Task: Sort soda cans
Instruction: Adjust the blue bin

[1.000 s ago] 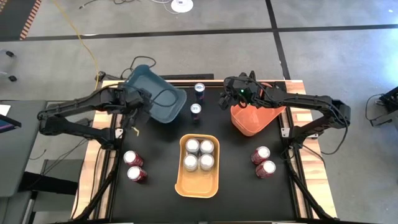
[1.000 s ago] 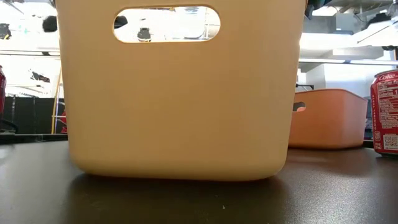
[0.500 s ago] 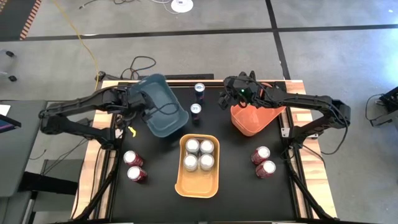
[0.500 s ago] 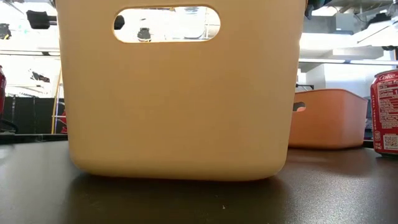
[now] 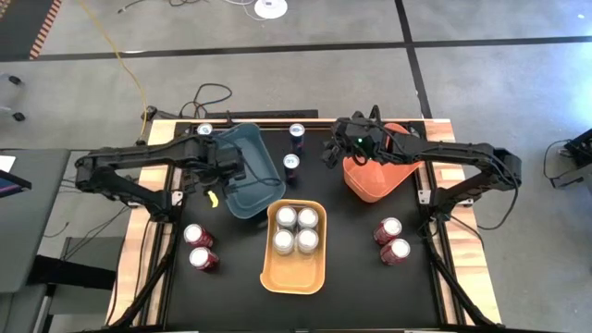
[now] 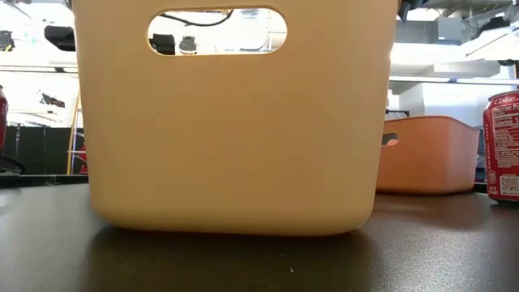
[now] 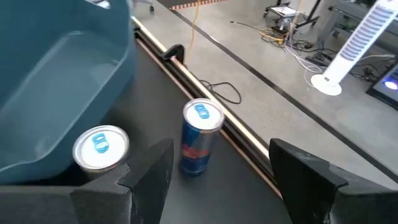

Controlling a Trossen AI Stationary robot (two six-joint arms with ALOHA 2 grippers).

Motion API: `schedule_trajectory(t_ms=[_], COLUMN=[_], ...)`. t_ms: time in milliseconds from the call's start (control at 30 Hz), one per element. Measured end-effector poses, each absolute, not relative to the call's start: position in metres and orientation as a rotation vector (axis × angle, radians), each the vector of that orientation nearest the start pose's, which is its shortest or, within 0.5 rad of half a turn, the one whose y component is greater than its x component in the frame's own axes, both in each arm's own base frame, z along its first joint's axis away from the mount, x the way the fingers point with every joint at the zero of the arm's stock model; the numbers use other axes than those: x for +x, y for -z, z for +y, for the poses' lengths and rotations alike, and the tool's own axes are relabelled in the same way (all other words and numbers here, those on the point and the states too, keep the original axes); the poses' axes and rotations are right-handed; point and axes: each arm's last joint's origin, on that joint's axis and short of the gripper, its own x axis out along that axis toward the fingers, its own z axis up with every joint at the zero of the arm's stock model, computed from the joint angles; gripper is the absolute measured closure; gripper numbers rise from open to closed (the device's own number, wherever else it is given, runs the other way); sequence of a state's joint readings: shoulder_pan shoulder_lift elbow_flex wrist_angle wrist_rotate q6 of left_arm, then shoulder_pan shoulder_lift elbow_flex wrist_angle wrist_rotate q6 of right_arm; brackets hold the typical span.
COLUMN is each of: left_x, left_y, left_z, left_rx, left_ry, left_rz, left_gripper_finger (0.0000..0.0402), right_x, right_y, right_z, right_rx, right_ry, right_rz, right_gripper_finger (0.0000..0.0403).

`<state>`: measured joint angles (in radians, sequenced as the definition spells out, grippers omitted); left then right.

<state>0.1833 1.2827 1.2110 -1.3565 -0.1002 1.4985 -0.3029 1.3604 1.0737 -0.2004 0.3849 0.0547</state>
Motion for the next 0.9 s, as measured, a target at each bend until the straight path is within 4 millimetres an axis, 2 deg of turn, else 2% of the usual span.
schedule_trajectory(t_ms=[200, 400, 567, 667, 900], left_x=[0.212, 0.216, 0.222, 0.224, 0.221], left_y=[-0.296, -0.296, -0.298, -0.299, -0.293], left_z=[0.049, 0.062, 0.072, 0.076, 0.076], left_rx=[1.156, 1.140, 1.016, 0.967, 0.894], left_ry=[0.894, 0.805, 0.634, 0.598, 0.596], left_rz=[1.306, 1.288, 1.236, 1.189, 1.213], left_gripper_finger=[0.0398, 0.0398, 0.0398, 0.0394, 0.0339], right_x=[0.284, 0.285, 0.285, 0.285, 0.285], right_y=[-0.306, -0.307, -0.308, -0.308, -0.308], right_z=[-0.098, -0.098, -0.098, -0.098, -0.098], right_rx=[0.030, 0.028, 0.020, 0.018, 0.017], right_ry=[0.677, 0.678, 0.676, 0.675, 0.676], right_rz=[0.474, 0.461, 0.458, 0.460, 0.460], right_gripper_finger=[0.0122, 0.0122, 0.0122, 0.0122, 0.0122])
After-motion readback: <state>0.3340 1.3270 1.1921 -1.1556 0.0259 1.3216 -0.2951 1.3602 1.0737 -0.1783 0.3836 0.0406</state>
